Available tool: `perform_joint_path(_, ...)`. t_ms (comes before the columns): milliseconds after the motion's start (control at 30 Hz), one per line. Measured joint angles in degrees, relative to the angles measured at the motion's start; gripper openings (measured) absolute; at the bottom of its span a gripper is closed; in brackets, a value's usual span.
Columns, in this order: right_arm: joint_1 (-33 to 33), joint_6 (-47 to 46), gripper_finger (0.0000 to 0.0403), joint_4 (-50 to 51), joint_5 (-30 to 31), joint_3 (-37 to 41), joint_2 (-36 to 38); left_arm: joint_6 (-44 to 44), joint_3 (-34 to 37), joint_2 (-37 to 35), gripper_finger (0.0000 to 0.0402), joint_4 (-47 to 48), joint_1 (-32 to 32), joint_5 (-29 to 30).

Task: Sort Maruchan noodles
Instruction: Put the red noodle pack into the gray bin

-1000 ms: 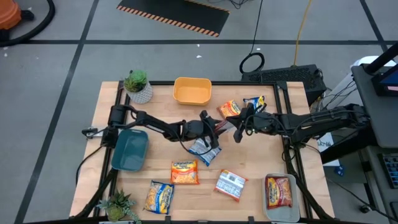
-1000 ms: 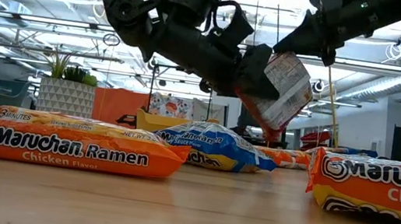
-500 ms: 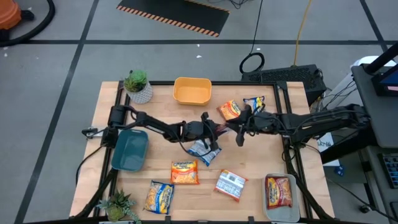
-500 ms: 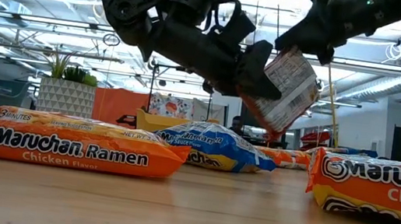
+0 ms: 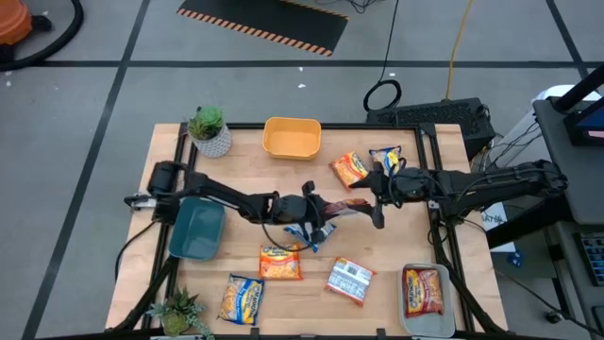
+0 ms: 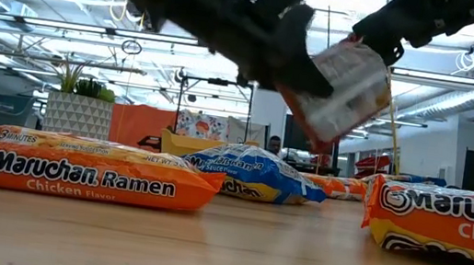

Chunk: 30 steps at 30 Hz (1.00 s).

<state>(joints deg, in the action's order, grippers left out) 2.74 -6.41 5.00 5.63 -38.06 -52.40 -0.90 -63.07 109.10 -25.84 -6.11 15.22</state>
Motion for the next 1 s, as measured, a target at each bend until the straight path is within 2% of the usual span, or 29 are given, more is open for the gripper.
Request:
perform_joint_path(100, 0.0, 1.4, 0.0323, -0.3, -2.2, 0.0, 0.0, -2.0, 0.0, -3.7, 0.0125, 6.4, -0.1, 0.0)
perform_joint_path(233, 0.0, 1.6, 0.0326, -0.6, -8.3, 0.0, 0.0, -5.7, 0.0, -7.4, 0.0125, 15.1, -0.1, 0.2)
perform_joint_path(400, 0.0, 1.2, 0.0323, -0.6, -8.7, 0.0, -1.1, -9.8, 0.0, -10.2, 0.0125, 21.2, -0.7, 0.3)
perform_joint_path(500, 0.4, 1.0, 0.0323, -1.9, -8.7, 0.0, -4.1, -10.3, 0.0, -10.5, 0.0125, 20.0, -1.8, 0.3)
perform_joint_path(800, 0.9, 1.3, 0.0321, -14.6, -8.9, 0.0, -15.4, -10.9, 0.0, -10.5, 0.0124, 16.8, -4.7, 0.3)
perform_joint_path(1000, 1.4, 1.7, 0.0281, -14.6, -14.5, 0.0, -16.9, -13.9, 0.0, -10.5, 0.0124, 16.6, -6.5, 0.5)
